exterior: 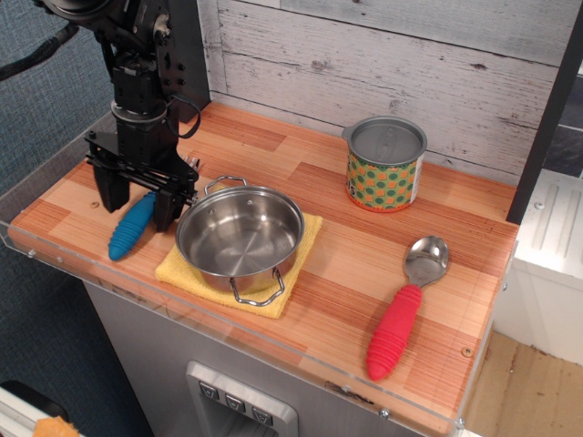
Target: Move the blue fork to the left of the pot
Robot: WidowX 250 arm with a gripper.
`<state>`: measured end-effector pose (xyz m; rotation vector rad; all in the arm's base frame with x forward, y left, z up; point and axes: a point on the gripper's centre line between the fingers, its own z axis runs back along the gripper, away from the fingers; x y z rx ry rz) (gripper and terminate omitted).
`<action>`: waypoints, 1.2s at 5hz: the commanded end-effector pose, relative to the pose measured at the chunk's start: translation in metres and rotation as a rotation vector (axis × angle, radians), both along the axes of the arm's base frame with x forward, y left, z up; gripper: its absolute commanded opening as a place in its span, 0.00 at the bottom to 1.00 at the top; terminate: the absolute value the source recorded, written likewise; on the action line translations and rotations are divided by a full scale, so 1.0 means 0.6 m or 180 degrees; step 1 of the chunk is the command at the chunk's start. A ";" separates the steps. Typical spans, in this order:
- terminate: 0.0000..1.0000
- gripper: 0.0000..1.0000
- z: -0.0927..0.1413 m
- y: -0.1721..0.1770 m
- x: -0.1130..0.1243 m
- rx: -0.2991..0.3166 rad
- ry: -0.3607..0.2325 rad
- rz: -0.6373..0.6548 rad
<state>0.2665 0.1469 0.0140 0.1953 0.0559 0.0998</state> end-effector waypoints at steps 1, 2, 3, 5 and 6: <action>0.00 1.00 0.057 0.024 -0.014 0.0043 -0.0188 0.0235; 0.00 1.00 0.088 0.025 -0.022 0.0069 -0.0299 0.0373; 0.00 1.00 0.127 0.024 -0.031 0.0136 -0.0452 0.0497; 0.00 1.00 0.158 -0.024 0.036 -0.0036 -0.0652 0.0663; 1.00 1.00 0.179 -0.070 0.072 -0.0077 -0.0904 0.0654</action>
